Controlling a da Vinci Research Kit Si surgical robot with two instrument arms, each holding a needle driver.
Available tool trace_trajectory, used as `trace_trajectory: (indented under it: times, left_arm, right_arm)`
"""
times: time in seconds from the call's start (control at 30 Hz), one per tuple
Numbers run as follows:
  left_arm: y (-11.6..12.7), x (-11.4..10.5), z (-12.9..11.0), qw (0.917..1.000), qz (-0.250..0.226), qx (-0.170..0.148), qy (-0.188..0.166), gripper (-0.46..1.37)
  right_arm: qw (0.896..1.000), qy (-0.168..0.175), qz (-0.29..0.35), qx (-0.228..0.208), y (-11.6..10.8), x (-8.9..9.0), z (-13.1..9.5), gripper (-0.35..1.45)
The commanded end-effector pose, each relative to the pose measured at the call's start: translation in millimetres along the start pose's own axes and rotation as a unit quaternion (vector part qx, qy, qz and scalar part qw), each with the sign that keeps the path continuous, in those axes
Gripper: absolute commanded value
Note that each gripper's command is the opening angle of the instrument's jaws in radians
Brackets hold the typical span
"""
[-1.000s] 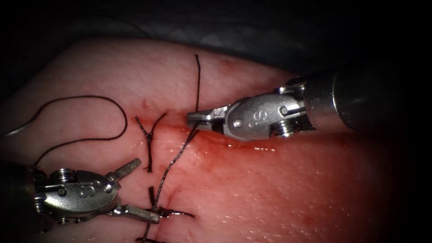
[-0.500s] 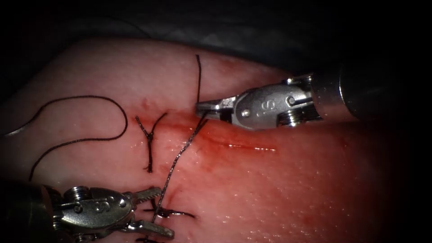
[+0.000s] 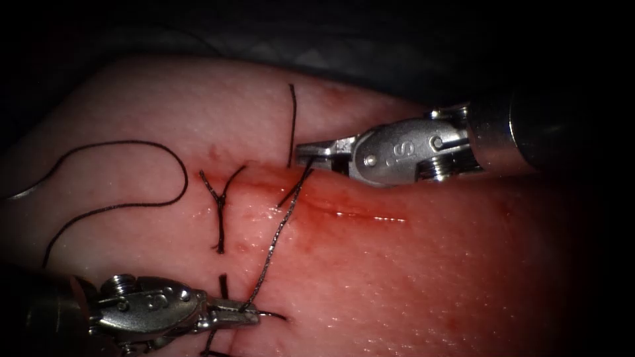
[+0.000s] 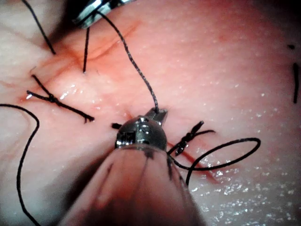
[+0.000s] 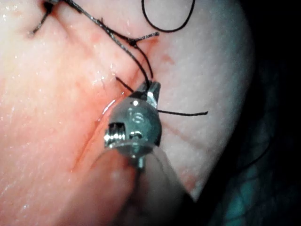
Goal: Wound Closure
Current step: Use the right tool to handoff a longer length of suture to the left tool
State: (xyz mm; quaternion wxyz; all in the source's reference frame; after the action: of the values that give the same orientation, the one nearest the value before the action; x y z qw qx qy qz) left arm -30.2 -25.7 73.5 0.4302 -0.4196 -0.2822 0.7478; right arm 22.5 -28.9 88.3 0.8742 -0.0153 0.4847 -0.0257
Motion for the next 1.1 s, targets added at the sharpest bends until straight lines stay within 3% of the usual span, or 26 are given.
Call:
trace_trajectory:
  times: [0.03, 0.13, 0.3, 0.47, 0.53, 0.6, 0.87, 1.1]
  left_arm:
    - [-0.1, 0.5, -0.7, 0.9998, 0.000, -0.017, 0.009, -0.35]
    - [-0.4, 2.6, -2.6, 0.9991, 0.002, -0.014, 0.039, -0.35]
    - [-1.8, 4.9, -3.0, 0.9987, 0.023, -0.005, 0.045, -0.35]
    - [-3.6, 5.8, -2.3, 0.9984, 0.030, -0.002, 0.047, -0.35]
    - [-4.5, 6.2, -2.3, 0.9983, 0.033, -0.001, 0.048, -0.35]
    - [-5.5, 6.6, -2.5, 0.9981, 0.038, 0.002, 0.049, -0.35]
    - [-7.6, 7.2, -3.0, 0.9969, 0.053, 0.019, 0.054, -0.35]
    - [-6.5, 8.1, -2.6, 0.9958, 0.071, 0.026, 0.052, -0.35]
  right_arm:
    - [1.000, 0.000, 0.000, -0.002, 0.0, -0.1, 0.0, -0.35]
    - [1.000, 0.000, -0.001, -0.002, -0.1, -0.1, 0.0, -0.35]
    - [1.000, 0.010, 0.006, -0.009, -0.2, -0.2, -0.3, -0.29]
    - [1.000, 0.018, 0.020, -0.011, -0.8, -0.2, -1.1, 0.38]
    - [0.999, 0.013, 0.034, -0.016, -1.1, -0.1, -1.5, 0.82]
    - [0.999, 0.006, 0.042, -0.023, -1.5, 0.1, -1.9, 1.01]
    - [0.997, -0.018, 0.064, -0.044, -0.5, 1.4, -3.1, 1.19]
    - [0.995, -0.035, 0.073, -0.052, 1.2, 3.4, -4.4, 1.18]
